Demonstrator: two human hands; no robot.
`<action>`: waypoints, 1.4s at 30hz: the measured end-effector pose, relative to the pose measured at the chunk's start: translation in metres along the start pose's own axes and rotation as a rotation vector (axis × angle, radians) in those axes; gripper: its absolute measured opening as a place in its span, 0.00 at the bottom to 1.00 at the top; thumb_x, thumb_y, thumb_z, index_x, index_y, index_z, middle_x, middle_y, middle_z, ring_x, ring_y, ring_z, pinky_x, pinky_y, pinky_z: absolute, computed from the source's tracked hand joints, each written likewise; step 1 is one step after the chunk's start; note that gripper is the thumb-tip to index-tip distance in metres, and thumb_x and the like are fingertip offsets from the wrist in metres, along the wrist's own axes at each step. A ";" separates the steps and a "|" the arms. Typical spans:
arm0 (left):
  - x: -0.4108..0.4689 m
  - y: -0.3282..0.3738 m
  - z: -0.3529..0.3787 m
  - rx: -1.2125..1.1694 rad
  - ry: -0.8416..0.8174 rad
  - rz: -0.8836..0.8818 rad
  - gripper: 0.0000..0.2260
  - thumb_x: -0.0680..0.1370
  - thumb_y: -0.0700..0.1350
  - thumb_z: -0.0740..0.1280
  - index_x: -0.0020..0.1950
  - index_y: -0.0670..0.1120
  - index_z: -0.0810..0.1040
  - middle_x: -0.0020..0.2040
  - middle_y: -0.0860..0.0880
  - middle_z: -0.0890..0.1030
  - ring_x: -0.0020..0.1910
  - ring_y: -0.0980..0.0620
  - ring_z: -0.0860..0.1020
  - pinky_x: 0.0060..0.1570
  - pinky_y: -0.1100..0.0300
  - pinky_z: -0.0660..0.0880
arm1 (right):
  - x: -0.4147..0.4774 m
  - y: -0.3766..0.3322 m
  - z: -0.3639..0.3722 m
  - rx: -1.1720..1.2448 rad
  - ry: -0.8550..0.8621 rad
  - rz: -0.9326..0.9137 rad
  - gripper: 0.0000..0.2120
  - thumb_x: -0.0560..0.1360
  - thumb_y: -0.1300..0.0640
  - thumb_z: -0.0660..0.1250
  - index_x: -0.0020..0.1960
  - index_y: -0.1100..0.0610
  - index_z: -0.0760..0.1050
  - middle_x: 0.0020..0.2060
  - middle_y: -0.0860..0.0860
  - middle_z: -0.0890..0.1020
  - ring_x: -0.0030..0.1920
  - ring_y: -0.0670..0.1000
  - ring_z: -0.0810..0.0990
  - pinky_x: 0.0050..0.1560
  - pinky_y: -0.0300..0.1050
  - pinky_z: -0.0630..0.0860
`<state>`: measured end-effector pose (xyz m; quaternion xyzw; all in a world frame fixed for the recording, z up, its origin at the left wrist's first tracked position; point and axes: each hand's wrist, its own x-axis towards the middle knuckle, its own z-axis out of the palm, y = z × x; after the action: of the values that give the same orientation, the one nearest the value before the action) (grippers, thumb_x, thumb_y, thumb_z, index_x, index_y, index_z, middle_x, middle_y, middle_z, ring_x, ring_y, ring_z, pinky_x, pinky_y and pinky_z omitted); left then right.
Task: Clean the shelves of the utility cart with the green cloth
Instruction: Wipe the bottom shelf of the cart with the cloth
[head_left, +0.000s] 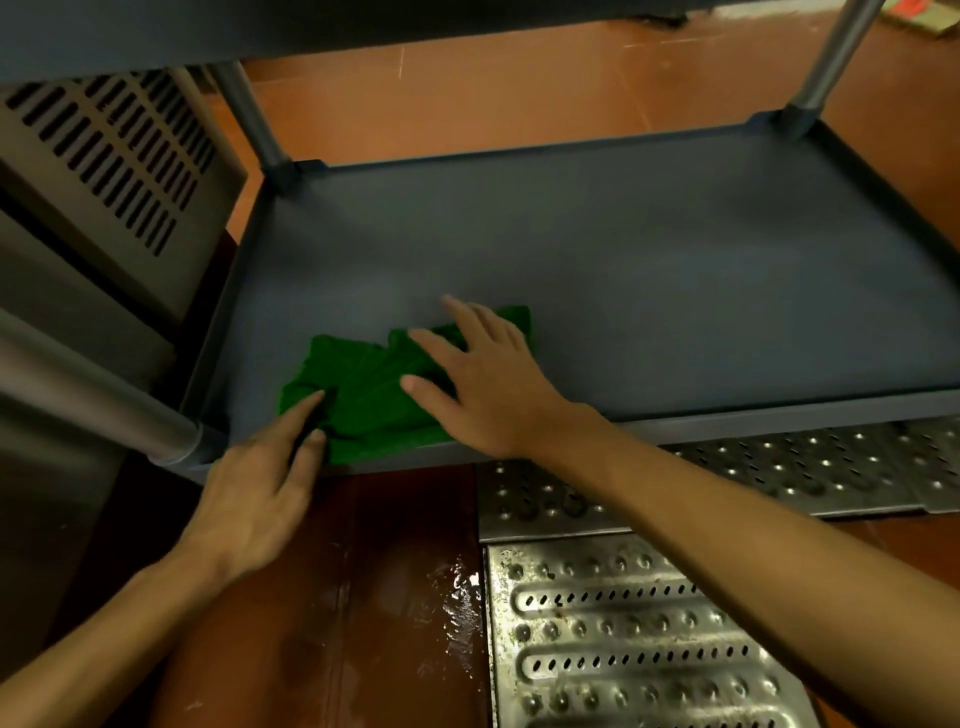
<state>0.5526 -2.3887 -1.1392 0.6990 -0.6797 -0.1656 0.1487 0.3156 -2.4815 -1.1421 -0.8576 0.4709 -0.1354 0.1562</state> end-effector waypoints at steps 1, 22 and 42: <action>0.002 -0.003 -0.001 -0.052 0.025 -0.004 0.25 0.79 0.60 0.51 0.74 0.56 0.69 0.63 0.46 0.81 0.58 0.47 0.80 0.56 0.50 0.76 | 0.012 -0.007 0.007 -0.027 -0.040 -0.035 0.30 0.81 0.36 0.50 0.79 0.47 0.56 0.80 0.57 0.48 0.78 0.62 0.45 0.76 0.66 0.46; 0.038 0.002 0.016 -0.151 0.148 0.035 0.19 0.83 0.55 0.57 0.69 0.47 0.74 0.63 0.48 0.80 0.60 0.51 0.77 0.56 0.57 0.71 | 0.035 -0.022 0.045 -0.055 -0.228 -0.178 0.30 0.80 0.34 0.47 0.78 0.45 0.58 0.80 0.52 0.52 0.79 0.53 0.45 0.77 0.60 0.39; 0.086 0.106 0.073 -0.068 -0.041 0.280 0.23 0.81 0.56 0.54 0.69 0.46 0.74 0.72 0.45 0.73 0.71 0.45 0.72 0.68 0.52 0.66 | -0.041 0.136 -0.036 -0.292 -0.120 0.095 0.28 0.81 0.36 0.47 0.78 0.44 0.58 0.79 0.53 0.57 0.79 0.54 0.50 0.78 0.58 0.42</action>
<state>0.4273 -2.4768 -1.1614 0.5884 -0.7673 -0.1804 0.1802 0.1764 -2.5209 -1.1670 -0.8546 0.5153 -0.0063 0.0640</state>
